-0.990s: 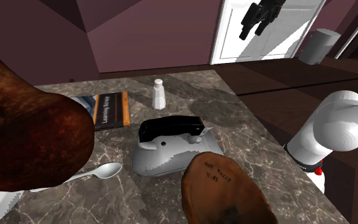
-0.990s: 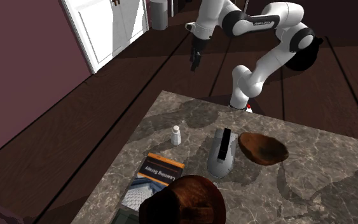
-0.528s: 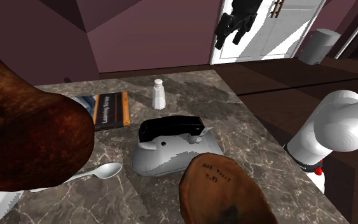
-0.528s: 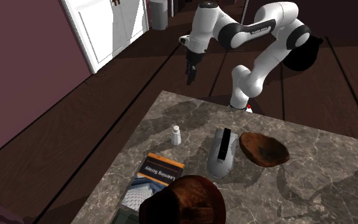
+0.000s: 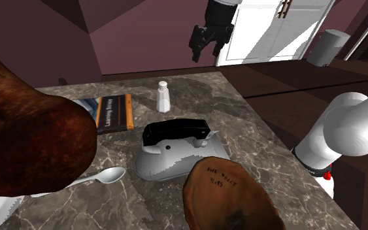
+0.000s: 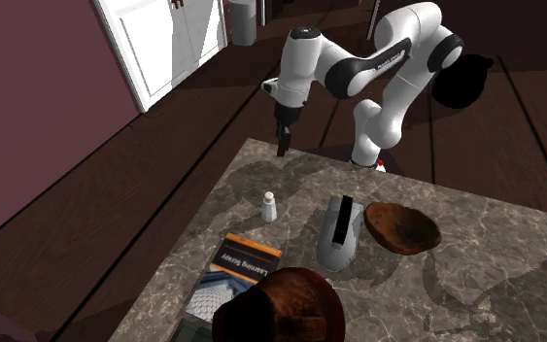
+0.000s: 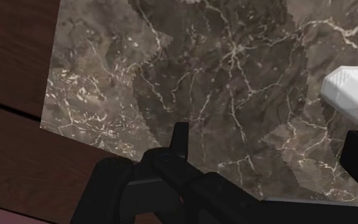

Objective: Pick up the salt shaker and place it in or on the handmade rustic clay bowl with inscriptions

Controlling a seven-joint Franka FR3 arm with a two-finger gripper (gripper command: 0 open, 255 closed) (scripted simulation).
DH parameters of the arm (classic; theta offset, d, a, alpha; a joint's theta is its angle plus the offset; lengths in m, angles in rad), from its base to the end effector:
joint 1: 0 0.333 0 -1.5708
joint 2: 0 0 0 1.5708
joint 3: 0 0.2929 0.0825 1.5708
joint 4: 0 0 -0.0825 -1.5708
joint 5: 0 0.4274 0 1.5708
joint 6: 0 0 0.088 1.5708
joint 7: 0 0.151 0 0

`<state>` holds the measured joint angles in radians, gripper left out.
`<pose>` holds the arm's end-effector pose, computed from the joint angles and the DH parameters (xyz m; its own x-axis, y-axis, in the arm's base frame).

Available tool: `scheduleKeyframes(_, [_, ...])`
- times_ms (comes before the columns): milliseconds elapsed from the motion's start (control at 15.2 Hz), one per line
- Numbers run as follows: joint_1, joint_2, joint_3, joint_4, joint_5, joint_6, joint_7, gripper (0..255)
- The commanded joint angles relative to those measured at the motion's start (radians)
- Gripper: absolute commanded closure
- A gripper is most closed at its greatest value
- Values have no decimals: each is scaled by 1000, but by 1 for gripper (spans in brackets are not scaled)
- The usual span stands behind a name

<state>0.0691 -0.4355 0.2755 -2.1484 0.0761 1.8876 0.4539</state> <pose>0.4669 0.1859 0.5120 0.9765 -0.1430 0.1615 -0.1392 -0.9897 -0.0345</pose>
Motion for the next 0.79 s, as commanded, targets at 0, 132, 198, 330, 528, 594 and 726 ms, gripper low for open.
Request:
scheduleKeyframes(0, [4,66,32,38,-1,22,37,0])
scheduleKeyframes(132, [10,130,63,81,-7,37,76,0])
scheduleKeyframes(198, [12,163,78,105,-12,43,95,0])
scheduleKeyframes(330, [19,231,107,155,-26,54,135,0])
scheduleKeyframes(528, [33,338,147,240,-57,63,197,0])
scheduleKeyframes(594, [39,375,159,271,-70,64,219,0])
scheduleKeyframes(726, [44,395,163,275,-77,77,229,0])
